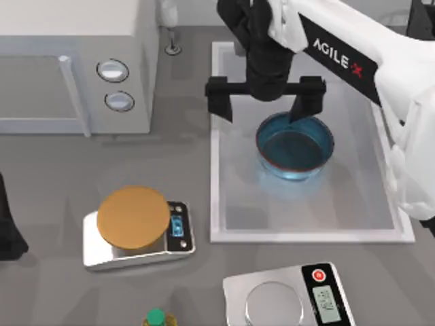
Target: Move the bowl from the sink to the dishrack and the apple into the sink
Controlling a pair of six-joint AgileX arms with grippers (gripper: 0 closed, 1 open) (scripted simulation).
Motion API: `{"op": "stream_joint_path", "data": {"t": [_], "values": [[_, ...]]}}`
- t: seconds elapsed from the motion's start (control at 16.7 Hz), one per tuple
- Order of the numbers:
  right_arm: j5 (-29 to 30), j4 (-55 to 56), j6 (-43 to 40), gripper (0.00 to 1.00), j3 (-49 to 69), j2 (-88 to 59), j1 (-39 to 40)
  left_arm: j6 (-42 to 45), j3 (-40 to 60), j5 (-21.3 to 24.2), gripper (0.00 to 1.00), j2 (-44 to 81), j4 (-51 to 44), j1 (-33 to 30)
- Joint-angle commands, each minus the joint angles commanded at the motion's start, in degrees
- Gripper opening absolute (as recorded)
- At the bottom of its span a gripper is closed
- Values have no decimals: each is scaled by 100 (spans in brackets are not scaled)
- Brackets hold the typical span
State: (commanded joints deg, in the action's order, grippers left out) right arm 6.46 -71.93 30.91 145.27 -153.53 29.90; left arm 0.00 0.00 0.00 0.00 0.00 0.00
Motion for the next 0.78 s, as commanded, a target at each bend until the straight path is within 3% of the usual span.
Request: {"op": "stream_joint_path", "data": {"t": [0.42, 0.78], "values": [[-22, -32, -143, 100, -43, 89, -142, 0, 0, 0, 100, 0, 0, 0], [2, 557, -45, 100, -60, -495, -52, 0, 0, 0, 100, 0, 0, 0]]}}
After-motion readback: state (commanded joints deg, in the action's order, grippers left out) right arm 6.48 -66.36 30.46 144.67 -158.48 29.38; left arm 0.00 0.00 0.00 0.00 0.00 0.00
